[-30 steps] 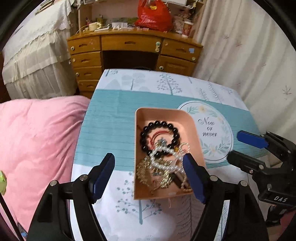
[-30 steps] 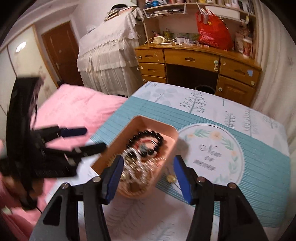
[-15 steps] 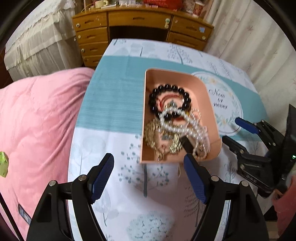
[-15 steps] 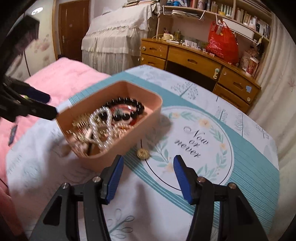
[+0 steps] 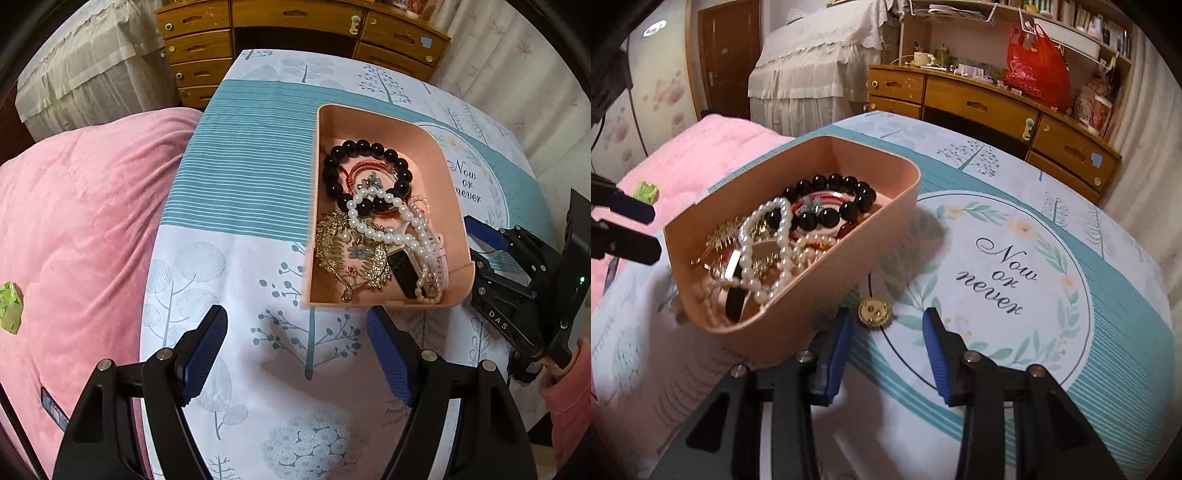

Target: Organize jewelry

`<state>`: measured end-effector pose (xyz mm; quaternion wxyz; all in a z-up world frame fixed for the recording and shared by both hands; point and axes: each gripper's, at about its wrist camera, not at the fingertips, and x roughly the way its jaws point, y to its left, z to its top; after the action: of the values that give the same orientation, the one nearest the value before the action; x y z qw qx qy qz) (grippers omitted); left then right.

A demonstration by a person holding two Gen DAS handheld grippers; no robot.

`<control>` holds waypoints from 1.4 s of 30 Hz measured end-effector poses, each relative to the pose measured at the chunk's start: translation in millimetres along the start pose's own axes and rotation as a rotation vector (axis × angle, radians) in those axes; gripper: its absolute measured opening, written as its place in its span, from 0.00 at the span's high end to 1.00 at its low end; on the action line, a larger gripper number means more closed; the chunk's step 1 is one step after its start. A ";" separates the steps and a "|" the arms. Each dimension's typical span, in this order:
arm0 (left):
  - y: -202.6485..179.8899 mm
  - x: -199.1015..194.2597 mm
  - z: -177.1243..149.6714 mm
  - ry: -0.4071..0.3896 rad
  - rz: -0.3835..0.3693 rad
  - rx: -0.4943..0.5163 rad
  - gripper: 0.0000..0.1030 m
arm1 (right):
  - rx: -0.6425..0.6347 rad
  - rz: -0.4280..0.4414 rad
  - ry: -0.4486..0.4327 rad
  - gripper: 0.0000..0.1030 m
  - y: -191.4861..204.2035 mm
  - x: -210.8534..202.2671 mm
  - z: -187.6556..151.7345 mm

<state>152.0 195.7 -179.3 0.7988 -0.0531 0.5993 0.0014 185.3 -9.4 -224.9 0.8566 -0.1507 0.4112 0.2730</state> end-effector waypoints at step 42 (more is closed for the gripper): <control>-21.7 -142.7 -62.4 -0.187 0.103 -0.064 0.16 | 0.348 0.079 -0.029 0.34 60.6 -162.9 8.8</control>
<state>53.5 177.5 -58.1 0.8479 -0.0473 0.5239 0.0662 71.3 -12.3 -93.3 0.8642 0.0198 0.4454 0.2332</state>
